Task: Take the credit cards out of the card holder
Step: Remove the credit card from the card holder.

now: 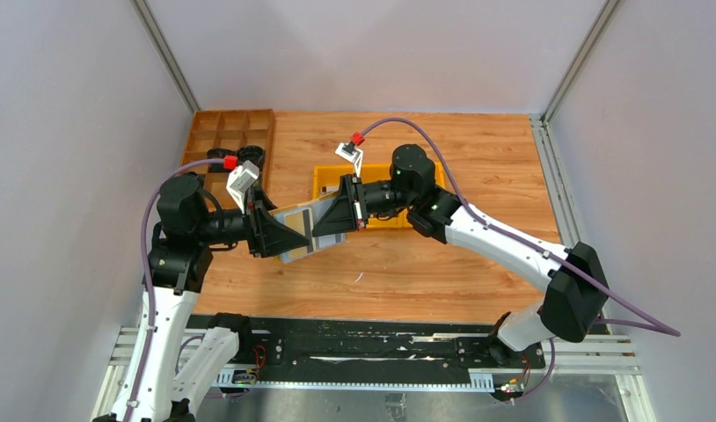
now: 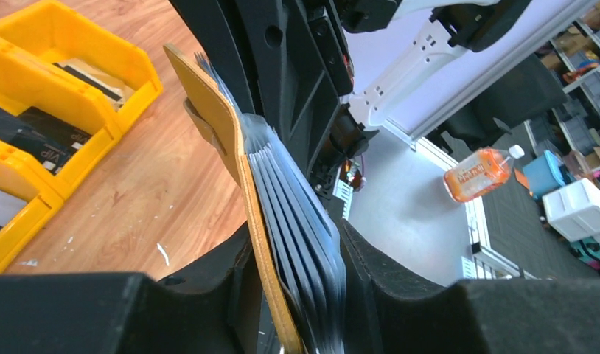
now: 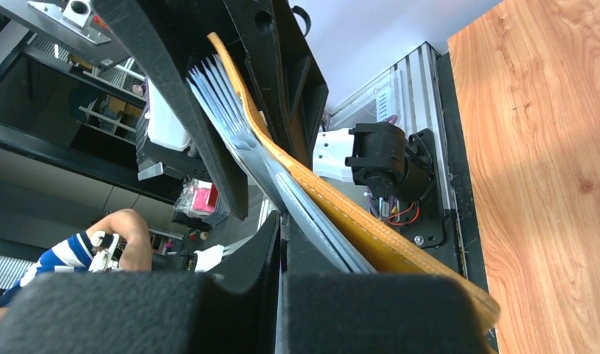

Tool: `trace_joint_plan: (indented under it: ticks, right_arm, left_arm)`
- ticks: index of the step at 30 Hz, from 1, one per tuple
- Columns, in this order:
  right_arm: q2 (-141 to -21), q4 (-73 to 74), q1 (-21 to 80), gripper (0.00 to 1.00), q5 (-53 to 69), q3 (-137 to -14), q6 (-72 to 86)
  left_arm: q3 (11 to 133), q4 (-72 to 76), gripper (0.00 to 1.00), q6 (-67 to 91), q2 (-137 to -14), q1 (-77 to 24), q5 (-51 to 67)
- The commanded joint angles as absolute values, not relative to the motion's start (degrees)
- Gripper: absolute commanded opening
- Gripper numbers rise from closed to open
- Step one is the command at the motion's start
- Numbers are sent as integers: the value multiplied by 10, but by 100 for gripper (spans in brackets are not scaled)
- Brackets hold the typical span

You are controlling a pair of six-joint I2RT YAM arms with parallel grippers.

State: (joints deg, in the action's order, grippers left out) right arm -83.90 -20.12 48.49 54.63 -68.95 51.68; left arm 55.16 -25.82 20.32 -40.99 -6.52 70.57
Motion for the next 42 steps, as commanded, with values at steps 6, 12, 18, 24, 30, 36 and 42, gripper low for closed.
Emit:
trace_joint_plan:
  ticks: [6, 12, 18, 24, 30, 36, 42]
  right_arm:
    - [-790, -237, 472, 0, 521, -651, 509]
    - [-763, -241, 466, 0, 520, -633, 508]
    - [-773, -256, 476, 16, 523, -642, 515]
    - [-783, -267, 492, 29, 523, -648, 512]
    - [-804, -258, 508, 30, 532, -668, 505]
    - [-819, -263, 515, 7, 539, -678, 508]
    - [-784, -274, 495, 0, 522, -635, 512]
  left_arm:
    - [598, -369, 33, 127, -434, -71, 845]
    - [613, -404, 21, 96, -447, -71, 834]
    - [621, -404, 6, 101, -444, -71, 769]
    - [628, -402, 0, 108, -443, -71, 715]
    - [627, -385, 0, 126, -443, -72, 707]
    - [605, -299, 5, 206, -425, -72, 711]
    - [598, -256, 11, 244, -420, -71, 717]
